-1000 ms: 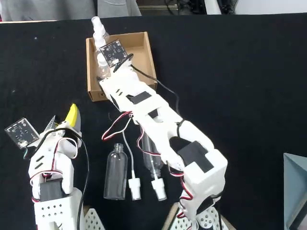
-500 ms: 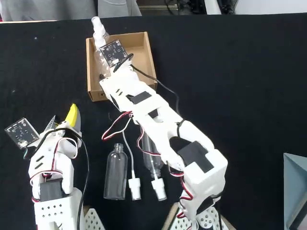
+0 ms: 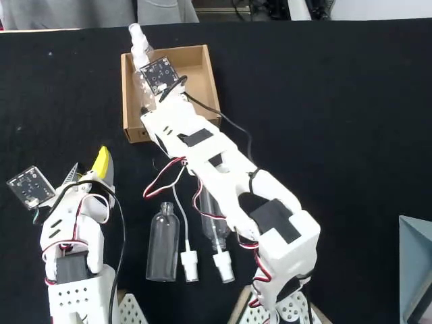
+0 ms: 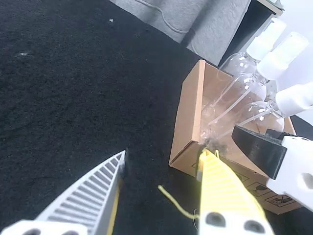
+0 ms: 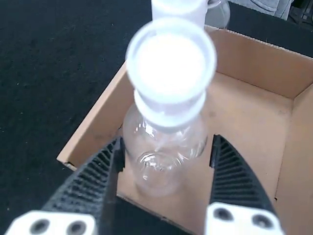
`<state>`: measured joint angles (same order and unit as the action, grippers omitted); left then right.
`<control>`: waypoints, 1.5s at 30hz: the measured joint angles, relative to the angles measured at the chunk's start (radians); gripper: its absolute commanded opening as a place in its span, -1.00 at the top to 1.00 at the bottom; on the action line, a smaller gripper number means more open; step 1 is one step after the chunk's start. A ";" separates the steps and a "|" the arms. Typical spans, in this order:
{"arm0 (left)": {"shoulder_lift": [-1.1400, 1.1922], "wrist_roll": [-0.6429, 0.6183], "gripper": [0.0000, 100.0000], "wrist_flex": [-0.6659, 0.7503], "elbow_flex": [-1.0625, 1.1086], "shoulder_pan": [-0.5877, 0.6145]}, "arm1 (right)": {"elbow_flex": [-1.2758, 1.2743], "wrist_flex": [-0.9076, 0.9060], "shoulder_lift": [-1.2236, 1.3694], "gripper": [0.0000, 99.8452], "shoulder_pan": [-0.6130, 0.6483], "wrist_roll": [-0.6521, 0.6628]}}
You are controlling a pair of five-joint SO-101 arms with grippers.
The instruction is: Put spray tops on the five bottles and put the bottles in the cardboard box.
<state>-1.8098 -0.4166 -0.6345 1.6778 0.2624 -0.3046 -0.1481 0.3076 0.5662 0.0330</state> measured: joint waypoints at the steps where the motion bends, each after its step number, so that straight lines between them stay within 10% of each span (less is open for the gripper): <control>1: 0.000 0.000 0.56 0.000 0.000 0.000 | 0.000 0.000 0.000 0.55 0.000 0.000; 45: 0.000 0.000 0.55 0.000 0.000 0.000 | 0.094 -0.453 -0.094 0.33 0.002 0.000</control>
<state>-1.8098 -0.4166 -0.6345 1.6778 0.2624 -0.2110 -0.6007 0.2140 0.5677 0.0330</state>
